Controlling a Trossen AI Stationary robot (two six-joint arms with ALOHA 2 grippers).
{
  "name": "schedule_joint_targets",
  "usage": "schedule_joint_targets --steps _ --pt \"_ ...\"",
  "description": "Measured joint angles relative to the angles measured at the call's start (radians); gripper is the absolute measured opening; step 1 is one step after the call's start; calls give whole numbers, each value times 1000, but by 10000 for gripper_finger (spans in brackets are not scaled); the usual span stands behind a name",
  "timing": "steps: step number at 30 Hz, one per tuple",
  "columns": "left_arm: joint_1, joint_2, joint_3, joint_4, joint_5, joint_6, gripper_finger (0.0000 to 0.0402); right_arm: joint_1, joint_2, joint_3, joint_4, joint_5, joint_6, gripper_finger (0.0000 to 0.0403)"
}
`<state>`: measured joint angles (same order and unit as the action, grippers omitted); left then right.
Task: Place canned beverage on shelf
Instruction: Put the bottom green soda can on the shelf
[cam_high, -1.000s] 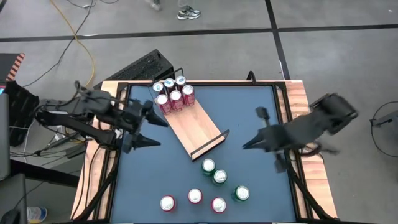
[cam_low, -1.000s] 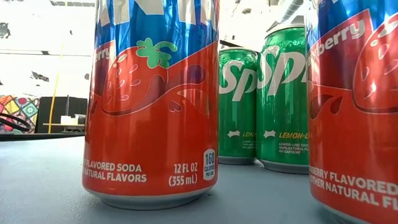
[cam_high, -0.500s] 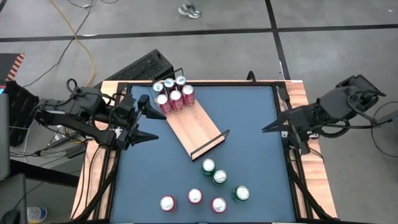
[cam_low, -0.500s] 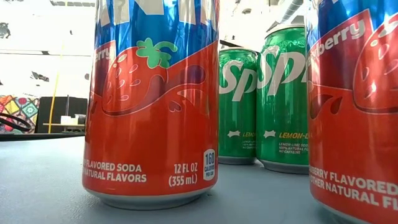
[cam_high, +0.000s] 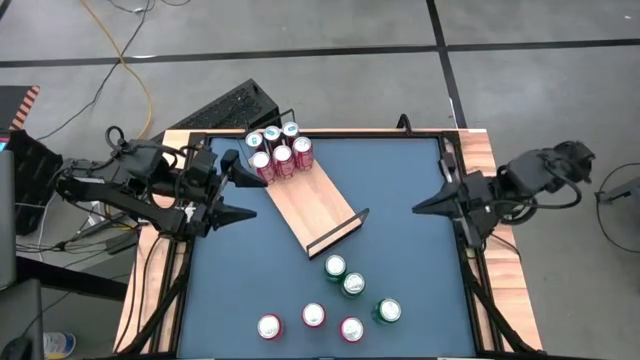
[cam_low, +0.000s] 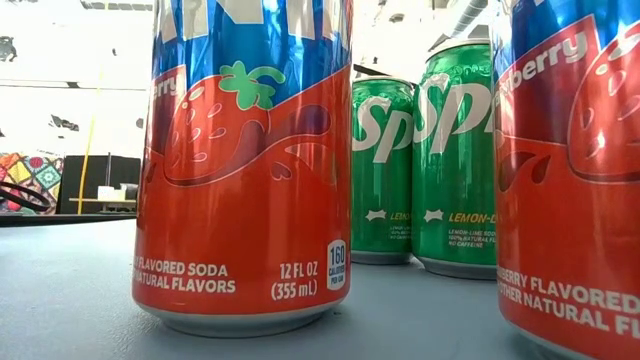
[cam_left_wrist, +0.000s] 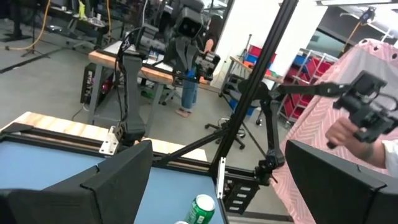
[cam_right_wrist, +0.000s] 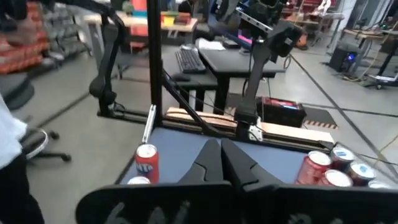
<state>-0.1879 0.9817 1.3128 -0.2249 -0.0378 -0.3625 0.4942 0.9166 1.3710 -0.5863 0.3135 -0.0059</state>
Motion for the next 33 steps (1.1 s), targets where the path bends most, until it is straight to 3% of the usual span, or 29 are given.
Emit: schedule_joint_targets --steps 7,13,22,29,33 --pt "-5 6 0 1 -27 -26 352 1 -57 -155 132 0 102 1" --pt "-4 23 0 0 -46 -51 352 0 -28 -159 131 6 112 10" --pt "-44 74 0 24 -66 -71 352 -20 -11 -159 38 26 140 71" --pt "-91 148 0 86 -80 -69 352 -33 45 -159 41 28 63 78" --pt "-136 178 0 97 -80 -77 352 -47 93 -159 7 28 107 81"
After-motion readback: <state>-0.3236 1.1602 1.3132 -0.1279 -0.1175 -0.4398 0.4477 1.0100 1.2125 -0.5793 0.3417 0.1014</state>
